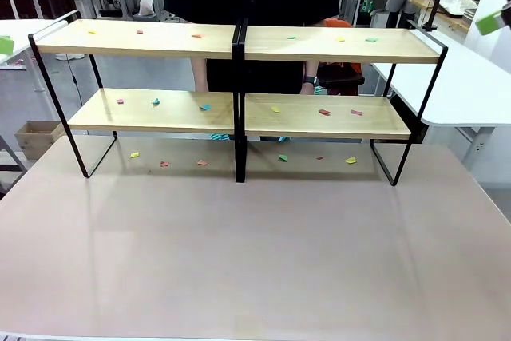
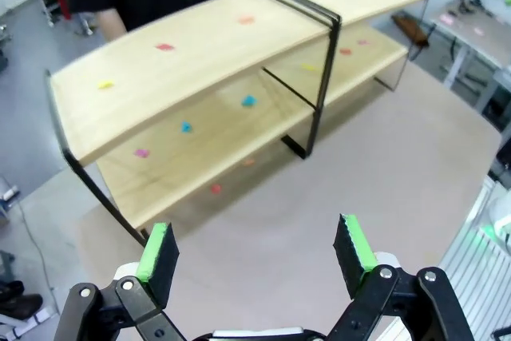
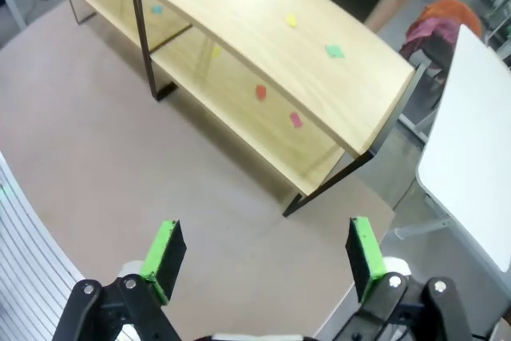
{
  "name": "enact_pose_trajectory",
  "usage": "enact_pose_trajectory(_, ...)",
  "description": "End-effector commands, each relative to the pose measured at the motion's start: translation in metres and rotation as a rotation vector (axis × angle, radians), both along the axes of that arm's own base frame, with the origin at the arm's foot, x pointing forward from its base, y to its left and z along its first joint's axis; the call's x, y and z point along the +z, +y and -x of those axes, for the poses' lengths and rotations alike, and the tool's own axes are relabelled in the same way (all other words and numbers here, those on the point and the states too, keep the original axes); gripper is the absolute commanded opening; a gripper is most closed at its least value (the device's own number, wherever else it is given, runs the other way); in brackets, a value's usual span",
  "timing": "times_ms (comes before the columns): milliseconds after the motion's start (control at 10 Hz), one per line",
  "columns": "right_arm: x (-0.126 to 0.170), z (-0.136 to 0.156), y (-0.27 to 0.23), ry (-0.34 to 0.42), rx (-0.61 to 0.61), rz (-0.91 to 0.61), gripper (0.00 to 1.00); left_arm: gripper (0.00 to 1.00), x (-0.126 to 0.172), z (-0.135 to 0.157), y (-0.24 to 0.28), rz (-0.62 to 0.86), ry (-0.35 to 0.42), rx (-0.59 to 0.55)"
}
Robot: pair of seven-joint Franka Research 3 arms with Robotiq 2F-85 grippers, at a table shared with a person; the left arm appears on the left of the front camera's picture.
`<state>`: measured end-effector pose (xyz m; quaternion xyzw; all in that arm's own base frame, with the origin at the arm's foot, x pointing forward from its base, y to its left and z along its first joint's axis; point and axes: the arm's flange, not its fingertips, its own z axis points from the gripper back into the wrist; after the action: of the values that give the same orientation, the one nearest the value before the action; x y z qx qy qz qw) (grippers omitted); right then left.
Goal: Clean the shelves.
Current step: Pick up the Duster when the human hands it over.
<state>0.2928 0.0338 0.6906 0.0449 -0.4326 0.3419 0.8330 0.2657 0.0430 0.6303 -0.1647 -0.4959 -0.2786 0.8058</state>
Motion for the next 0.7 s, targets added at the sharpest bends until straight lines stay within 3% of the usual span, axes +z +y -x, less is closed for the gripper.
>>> enact_pose_trajectory(0,0.0023,-0.0091,-0.0018,-0.017,0.037,-0.062,1.00,1.00,-0.0207,0.0100,0.0104,0.086,-0.067,0.012)
enact_pose_trajectory(100,0.0022,-0.0120,-0.0016,-0.002,0.035,-0.046,1.00,1.00,-0.0218,0.0156,0.0175,0.093,-0.067,0.013)
enact_pose_trajectory(300,0.0044,-0.0115,-0.0026,-0.010,0.038,-0.055,1.00,1.00,-0.0204,0.0182,0.0191,0.107,-0.141,0.010)
enact_pose_trajectory(600,-0.0007,-0.0092,-0.0061,-0.006,0.049,-0.067,1.00,1.00,-0.0219,0.0152,0.0120,0.072,-0.110,0.000)
